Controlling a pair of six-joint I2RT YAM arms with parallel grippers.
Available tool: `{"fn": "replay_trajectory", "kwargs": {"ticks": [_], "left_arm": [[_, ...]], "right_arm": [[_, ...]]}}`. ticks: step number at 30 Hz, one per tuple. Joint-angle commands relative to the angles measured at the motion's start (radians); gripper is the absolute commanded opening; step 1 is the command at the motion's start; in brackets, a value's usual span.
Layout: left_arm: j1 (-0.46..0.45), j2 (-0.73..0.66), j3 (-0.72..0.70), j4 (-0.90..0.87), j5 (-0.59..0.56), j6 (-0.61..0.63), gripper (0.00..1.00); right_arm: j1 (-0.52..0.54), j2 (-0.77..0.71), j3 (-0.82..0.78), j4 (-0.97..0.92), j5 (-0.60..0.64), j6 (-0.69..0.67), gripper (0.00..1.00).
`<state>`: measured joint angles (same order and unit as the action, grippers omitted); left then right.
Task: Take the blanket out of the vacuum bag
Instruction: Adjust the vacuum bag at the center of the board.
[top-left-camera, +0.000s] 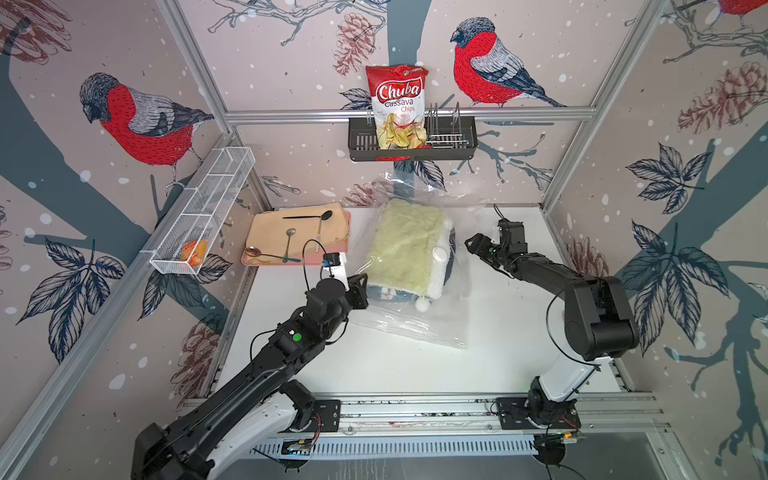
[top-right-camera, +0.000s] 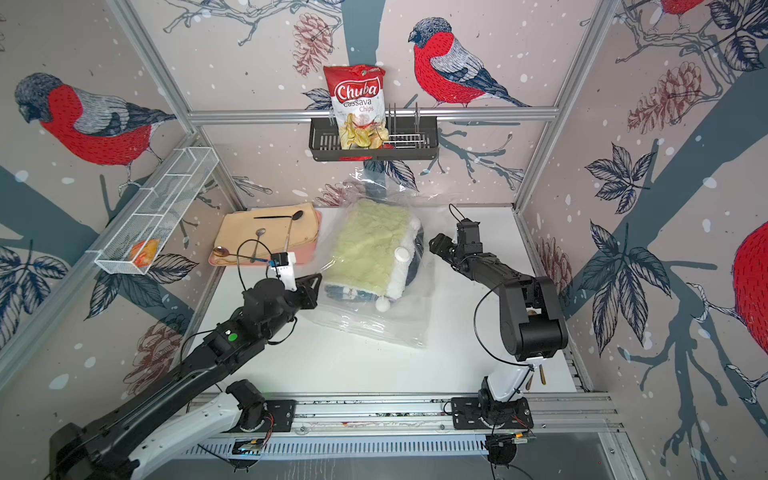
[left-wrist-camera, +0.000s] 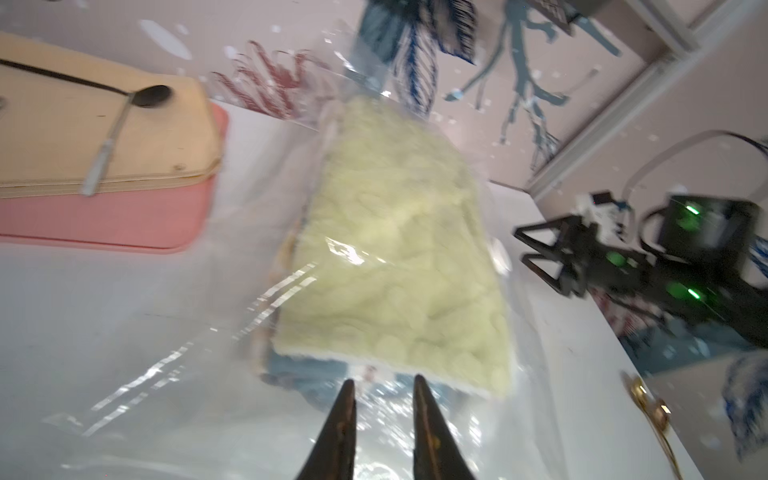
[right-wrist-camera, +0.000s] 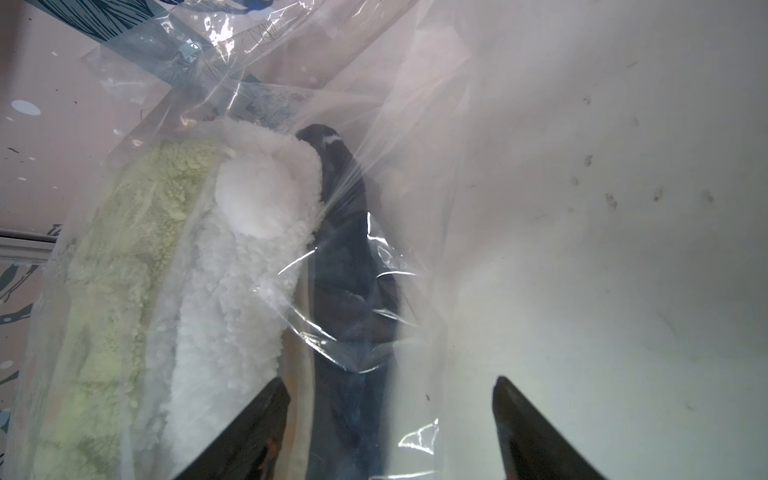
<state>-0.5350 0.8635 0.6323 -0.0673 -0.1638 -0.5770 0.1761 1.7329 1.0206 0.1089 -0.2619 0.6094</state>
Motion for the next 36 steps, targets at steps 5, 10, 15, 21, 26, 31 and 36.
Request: {"fn": "replay_trajectory", "kwargs": {"ticks": [5, 10, 15, 21, 26, 31, 36], "left_arm": [[0.338, 0.334, 0.02, 0.293, 0.342, -0.126, 0.29], [0.34, 0.542, 0.089, 0.357, 0.261, -0.127, 0.35], [0.354, 0.687, 0.159, 0.445, 0.369, -0.102, 0.39], [0.311, 0.752, 0.162, 0.456, 0.462, -0.071, 0.37], [0.243, 0.724, 0.081, 0.481, 0.47, -0.057, 0.36], [0.207, 0.628, -0.02, 0.488, 0.447, -0.064, 0.35], [0.183, 0.514, -0.085, 0.468, 0.43, -0.072, 0.33]], "right_arm": [[-0.005, 0.01, -0.042, 0.074, -0.036, 0.03, 0.77], [-0.028, 0.044, -0.042, 0.097, -0.027, 0.041, 0.74], [-0.021, 0.14, 0.087, 0.011, 0.033, 0.012, 0.66], [0.004, 0.248, 0.212, -0.019, 0.022, 0.013, 0.66], [0.056, 0.344, 0.327, -0.063, 0.007, -0.006, 0.67], [0.091, 0.39, 0.39, -0.067, -0.021, -0.014, 0.67], [0.102, 0.43, 0.437, -0.055, -0.084, -0.006, 0.68]]}}
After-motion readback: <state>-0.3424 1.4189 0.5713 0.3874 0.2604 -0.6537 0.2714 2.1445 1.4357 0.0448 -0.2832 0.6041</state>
